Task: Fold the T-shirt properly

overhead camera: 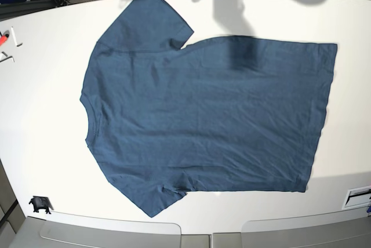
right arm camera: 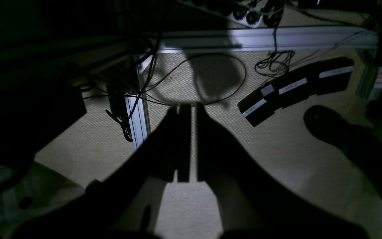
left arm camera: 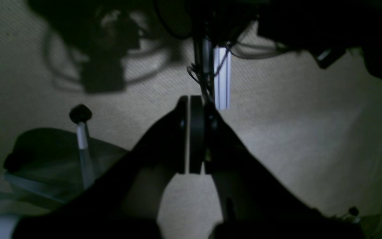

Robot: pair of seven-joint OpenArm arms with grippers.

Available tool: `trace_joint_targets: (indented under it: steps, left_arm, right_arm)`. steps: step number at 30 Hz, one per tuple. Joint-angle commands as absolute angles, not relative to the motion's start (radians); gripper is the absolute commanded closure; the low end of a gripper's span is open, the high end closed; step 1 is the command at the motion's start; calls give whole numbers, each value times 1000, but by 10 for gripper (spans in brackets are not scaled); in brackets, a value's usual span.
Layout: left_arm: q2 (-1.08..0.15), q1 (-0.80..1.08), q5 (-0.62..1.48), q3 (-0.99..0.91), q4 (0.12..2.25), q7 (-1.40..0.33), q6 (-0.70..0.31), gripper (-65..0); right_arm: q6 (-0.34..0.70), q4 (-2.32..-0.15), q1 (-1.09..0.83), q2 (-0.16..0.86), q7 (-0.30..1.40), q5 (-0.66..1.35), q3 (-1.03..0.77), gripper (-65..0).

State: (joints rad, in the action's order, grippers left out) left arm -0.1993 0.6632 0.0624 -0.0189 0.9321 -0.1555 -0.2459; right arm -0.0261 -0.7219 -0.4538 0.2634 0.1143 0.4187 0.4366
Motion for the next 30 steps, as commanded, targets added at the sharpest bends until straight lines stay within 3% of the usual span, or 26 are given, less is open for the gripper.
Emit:
trace_joint_targets:
  steps: [1, 10, 20, 30]
  left_arm:
    - [-203, 696, 65, -19, 968, -142, -255, 0]
    - [-209, 867, 65, -19, 1282, -278, -255, 0]
    - [-283, 1041, 64, -20, 1632, -426, -255, 0]
    - [-384, 1184, 54, -21, 1866, -514, -255, 0]
  right_arm:
    - [-32, -752, -485, 273, 111, 418, 437, -17]
    - [-50, -1006, -676, 305, 111, 260, 402, -17]
    - [-53, -1374, -905, 331, 109, 265, 275, -17]
    - [-53, -1686, -1111, 430, 122, 264, 241, -17]
